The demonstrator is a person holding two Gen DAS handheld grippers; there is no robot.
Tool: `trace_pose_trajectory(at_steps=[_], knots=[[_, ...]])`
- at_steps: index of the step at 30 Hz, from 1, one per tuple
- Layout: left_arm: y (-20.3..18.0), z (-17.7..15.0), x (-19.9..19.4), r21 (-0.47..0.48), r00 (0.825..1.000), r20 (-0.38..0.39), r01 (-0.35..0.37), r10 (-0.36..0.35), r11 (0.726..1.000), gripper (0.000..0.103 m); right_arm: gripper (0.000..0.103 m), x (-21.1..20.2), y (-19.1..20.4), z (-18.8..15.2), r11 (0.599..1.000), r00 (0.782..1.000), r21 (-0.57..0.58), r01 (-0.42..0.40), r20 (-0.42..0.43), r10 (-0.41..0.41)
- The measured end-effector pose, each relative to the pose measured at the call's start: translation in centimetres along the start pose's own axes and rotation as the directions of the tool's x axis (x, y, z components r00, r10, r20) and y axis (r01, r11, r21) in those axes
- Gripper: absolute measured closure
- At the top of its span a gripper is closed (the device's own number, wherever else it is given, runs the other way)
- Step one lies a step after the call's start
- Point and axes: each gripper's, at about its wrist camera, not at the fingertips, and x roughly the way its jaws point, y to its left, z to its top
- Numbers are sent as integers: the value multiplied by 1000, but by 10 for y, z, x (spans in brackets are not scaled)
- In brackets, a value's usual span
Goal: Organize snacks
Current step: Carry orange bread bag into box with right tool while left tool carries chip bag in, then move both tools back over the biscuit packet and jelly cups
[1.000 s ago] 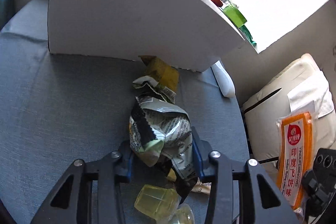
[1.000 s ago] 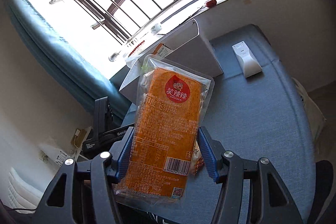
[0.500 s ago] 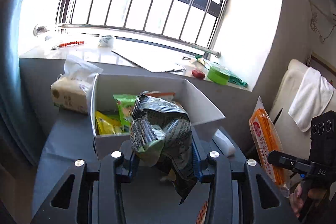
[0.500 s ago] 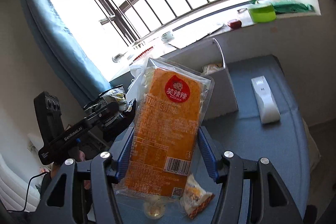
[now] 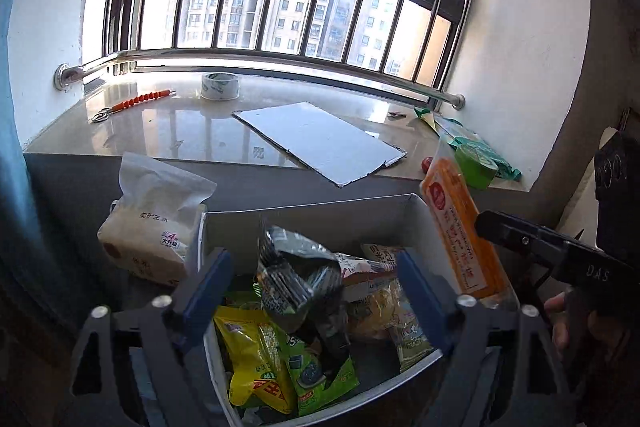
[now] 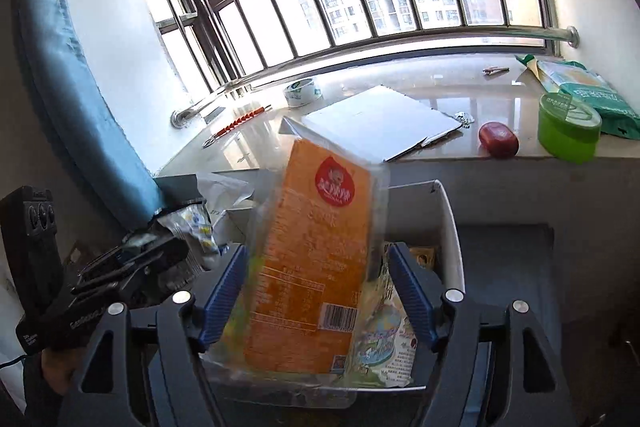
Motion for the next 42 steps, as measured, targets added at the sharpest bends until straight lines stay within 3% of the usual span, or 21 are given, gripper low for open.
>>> trace_pose_trajectory(at_steps=[1, 3, 9, 14, 18, 22, 27, 31, 37, 42], knots=[[0, -2, -2, 1, 1000, 5, -11, 11, 1000, 0, 6, -1, -2, 3, 999, 999, 10, 35, 28, -36], [1, -6, -8, 2, 1000, 5, -1, 1, 1000, 0, 0, -2, -6, 6, 999, 999, 37, 24, 38, -26], [-2, -13, -29, 31, 1000, 19, -26, 25, 999, 0, 0, -13, -6, -1, 999, 998, 23, 49, 34, -50], [-16, -23, -63, 72, 998, 64, 15, -19, 997, 0, 0, -38, 2, -12, 1000, 999, 8, 14, 52, -14], [-35, -44, -104, 146, 987, 128, 78, -97, 986, 0, 0, -70, 9, -32, 999, 997, -19, -28, 71, 29], [-52, -69, -139, 195, 980, 156, 93, -125, 976, 0, 0, -107, 15, -65, 996, 993, -55, -64, 91, 69], [-68, -108, -169, 227, 977, 122, 146, -177, 963, 0, 0, -152, 17, -118, 994, 992, -78, -71, 100, 79], [-74, -155, -182, 213, 982, 101, 138, -162, 967, 0, 0, -180, 11, -168, 996, 992, -50, -72, 102, 77], [-71, -216, -188, 120, 986, 27, 161, -165, 980, 0, 0, -195, -3, -238, 998, 998, 58, -29, 66, 25], [-72, -235, -184, 126, 990, -14, 143, -143, 982, 0, 0, -190, -4, -264, 999, 1000, 41, 13, -11, -12]])
